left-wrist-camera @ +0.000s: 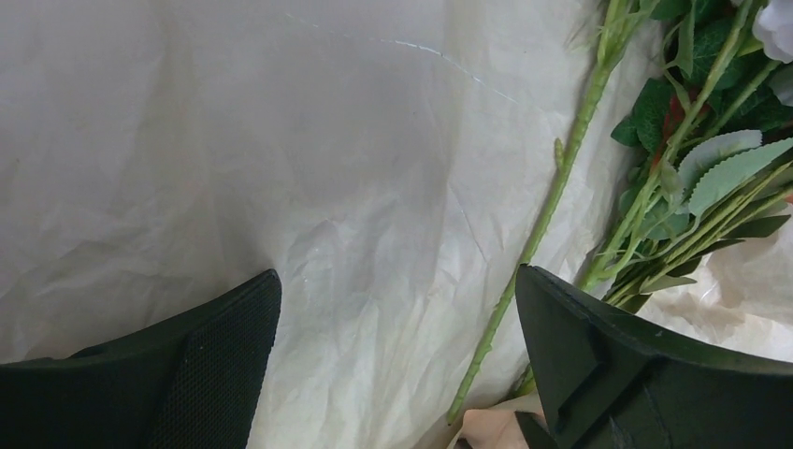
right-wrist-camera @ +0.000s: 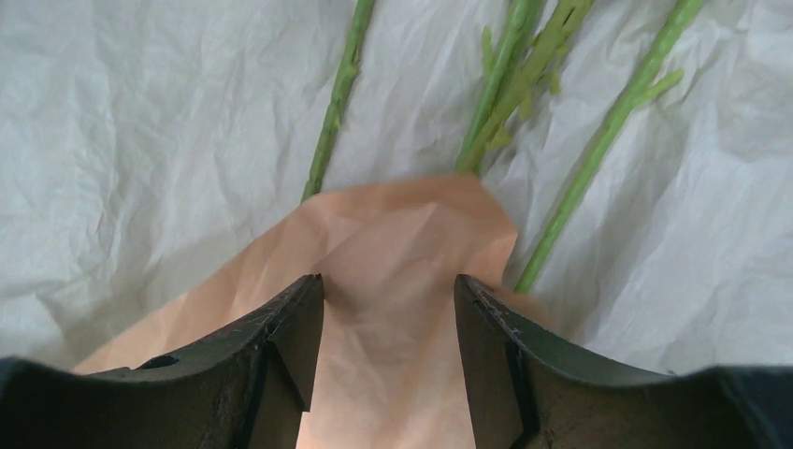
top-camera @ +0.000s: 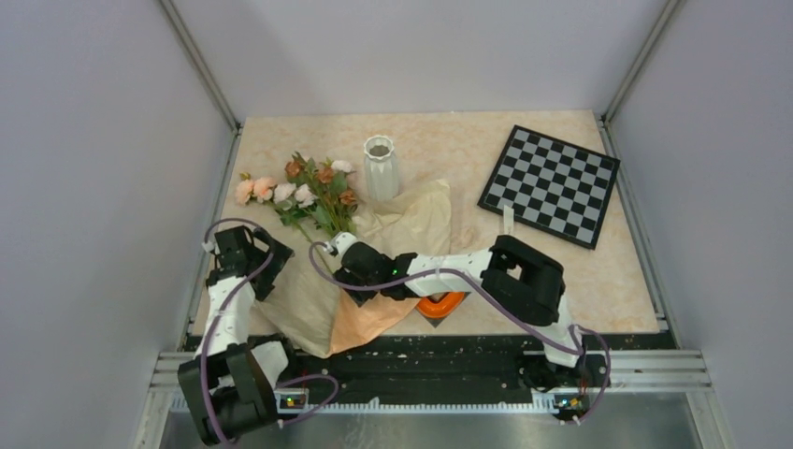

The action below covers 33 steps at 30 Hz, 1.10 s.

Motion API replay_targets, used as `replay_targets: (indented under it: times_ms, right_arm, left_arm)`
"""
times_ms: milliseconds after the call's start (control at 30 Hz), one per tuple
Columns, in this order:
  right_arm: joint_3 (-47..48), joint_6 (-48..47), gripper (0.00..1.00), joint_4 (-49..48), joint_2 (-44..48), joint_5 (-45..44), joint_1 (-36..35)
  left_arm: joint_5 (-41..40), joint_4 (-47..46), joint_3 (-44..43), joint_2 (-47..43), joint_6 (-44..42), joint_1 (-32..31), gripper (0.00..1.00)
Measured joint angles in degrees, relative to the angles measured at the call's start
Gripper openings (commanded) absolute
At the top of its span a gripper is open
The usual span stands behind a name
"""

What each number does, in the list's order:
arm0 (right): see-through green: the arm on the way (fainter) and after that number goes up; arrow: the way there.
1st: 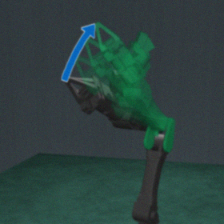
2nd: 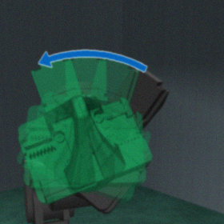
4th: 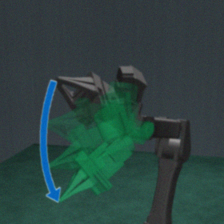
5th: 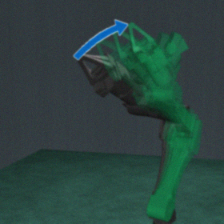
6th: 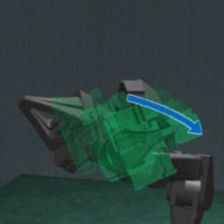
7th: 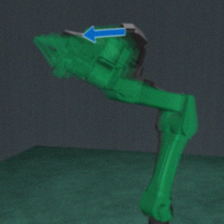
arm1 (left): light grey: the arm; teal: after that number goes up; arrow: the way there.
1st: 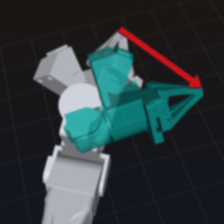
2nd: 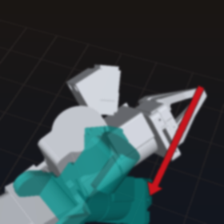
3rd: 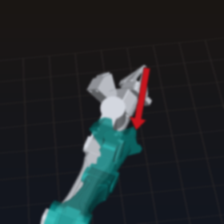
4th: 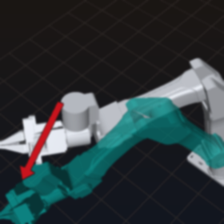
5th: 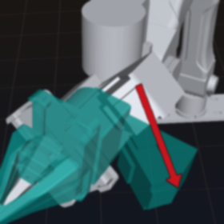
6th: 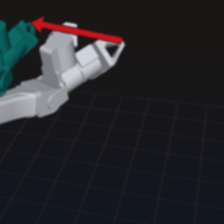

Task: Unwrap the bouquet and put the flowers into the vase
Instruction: Unfold the wrapping paper at the center of the board.

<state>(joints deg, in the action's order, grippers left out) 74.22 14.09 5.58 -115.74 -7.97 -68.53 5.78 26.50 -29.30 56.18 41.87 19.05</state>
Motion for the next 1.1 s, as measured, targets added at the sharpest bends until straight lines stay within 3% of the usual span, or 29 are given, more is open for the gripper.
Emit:
replay_targets:
  times_ms: [367,700,833,1100]
  right_arm:
    - [6.10,-1.25,0.56,0.07,-4.63,-4.24,0.42]
    - [6.45,-3.45,0.64,3.23,-3.41,-1.25,1.33]
    - [5.55,-3.06,0.66,6.45,0.96,-0.09,1.60]
    - [-4.83,3.50,0.69,8.70,19.26,0.57,4.46]
  left_arm:
    - [2.99,-1.70,-1.99,8.92,-3.41,1.77,0.99]
    - [5.11,-0.37,-7.41,5.57,-6.71,1.77,0.99]
    - [6.62,1.22,-8.57,3.56,-8.72,0.22,0.99]
    - [11.28,1.97,-6.93,3.52,-9.03,-5.60,0.99]
